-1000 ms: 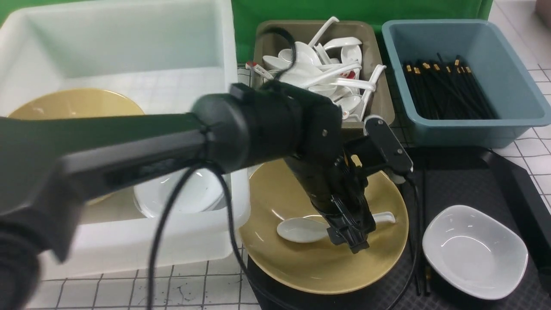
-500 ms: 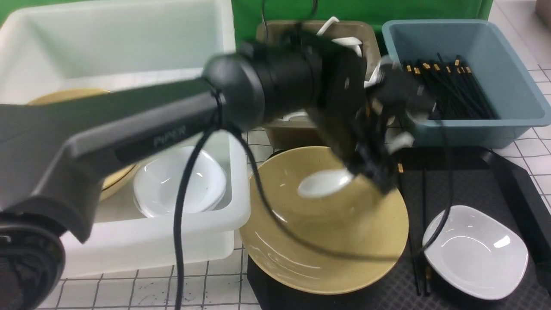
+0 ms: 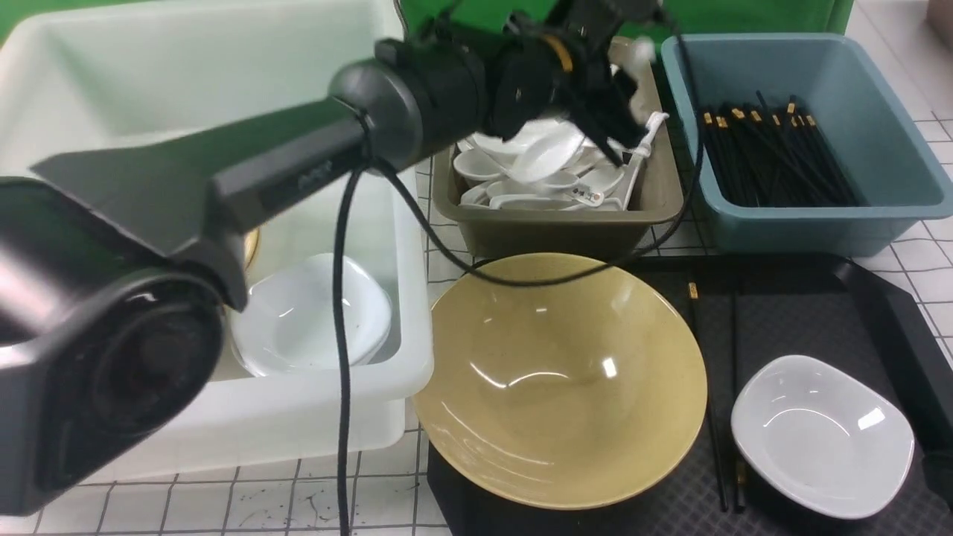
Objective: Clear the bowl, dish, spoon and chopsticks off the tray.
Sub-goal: Use the left arm to put the soup spoon into the small storage box in the middle, then use the left arm to grab the yellow noodle bowl on the left
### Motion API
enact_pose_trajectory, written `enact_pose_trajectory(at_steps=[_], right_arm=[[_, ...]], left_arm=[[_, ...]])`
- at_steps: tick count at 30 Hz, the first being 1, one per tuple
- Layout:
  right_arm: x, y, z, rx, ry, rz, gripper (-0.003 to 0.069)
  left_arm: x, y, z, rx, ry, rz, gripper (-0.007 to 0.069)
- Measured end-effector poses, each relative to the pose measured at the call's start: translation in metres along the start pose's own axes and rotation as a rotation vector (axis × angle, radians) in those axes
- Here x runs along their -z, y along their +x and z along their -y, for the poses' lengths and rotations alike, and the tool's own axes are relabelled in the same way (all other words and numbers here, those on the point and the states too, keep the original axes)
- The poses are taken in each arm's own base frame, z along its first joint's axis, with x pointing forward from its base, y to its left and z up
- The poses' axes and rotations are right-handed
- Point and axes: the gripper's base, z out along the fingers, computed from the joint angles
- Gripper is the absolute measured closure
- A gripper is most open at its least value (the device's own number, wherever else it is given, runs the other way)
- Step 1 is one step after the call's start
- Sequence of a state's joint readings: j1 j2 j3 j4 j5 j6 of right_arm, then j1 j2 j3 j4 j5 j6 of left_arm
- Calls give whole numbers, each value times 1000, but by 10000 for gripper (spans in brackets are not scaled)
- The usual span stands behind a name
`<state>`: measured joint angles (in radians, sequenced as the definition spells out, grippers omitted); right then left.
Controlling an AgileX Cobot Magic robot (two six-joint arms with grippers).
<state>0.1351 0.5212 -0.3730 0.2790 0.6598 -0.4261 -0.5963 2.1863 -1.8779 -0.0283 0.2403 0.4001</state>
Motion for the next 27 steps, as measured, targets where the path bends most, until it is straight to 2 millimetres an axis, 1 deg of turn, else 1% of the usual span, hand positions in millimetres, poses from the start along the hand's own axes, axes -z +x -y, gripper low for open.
enact_pose_trajectory(at_steps=[1,2,3,4,6,7,8,9,10,11,12,14,16,17,19,23,25,27], right_arm=[[0,0,0,0,0,1,621],[0,0,0,0,1,2,621],[0,0,0,0,2,4,621],[0,0,0,0,2,4,621],[0,0,0,0,2,4,621],[0,0,0,0,2,5,621],[0,-1,0,-1,3,6,621],[0,-1,1,-3,6,13,621],[0,-1,1,-3,6,13,621],[0,-2,1,-4,9,21,620],[0,-2,1,-5,9,23,619],[0,-2,1,-8,10,26,617],[0,-3,1,-10,10,28,616],[0,-3,1,-15,9,29,616],[0,-3,1,-21,6,30,615],[0,-3,0,-36,-2,35,612],[0,-3,0,-37,-3,35,612],[0,-3,0,-44,-3,35,612]], left_arm=[[1,2,1,-4,11,-33,218],[6,2,1,-4,26,-77,164],[11,1,0,-6,36,-111,133],[21,0,0,14,59,-170,102],[44,-9,-2,49,83,-248,60],[57,-14,-2,67,95,-293,50],[65,-17,-1,83,101,-318,47],[79,-20,-1,106,114,-375,43],[81,-21,0,111,117,-385,43],[95,-21,3,155,137,-475,43],[103,-19,6,184,149,-546,43],[108,-9,10,215,164,-671,43],[105,0,12,221,165,-747,43],[100,6,14,219,160,-777,43],[92,13,15,207,152,-807,43],[66,38,22,150,161,-877,43],[62,41,25,141,170,-881,43],[53,51,32,129,216,-907,46]])
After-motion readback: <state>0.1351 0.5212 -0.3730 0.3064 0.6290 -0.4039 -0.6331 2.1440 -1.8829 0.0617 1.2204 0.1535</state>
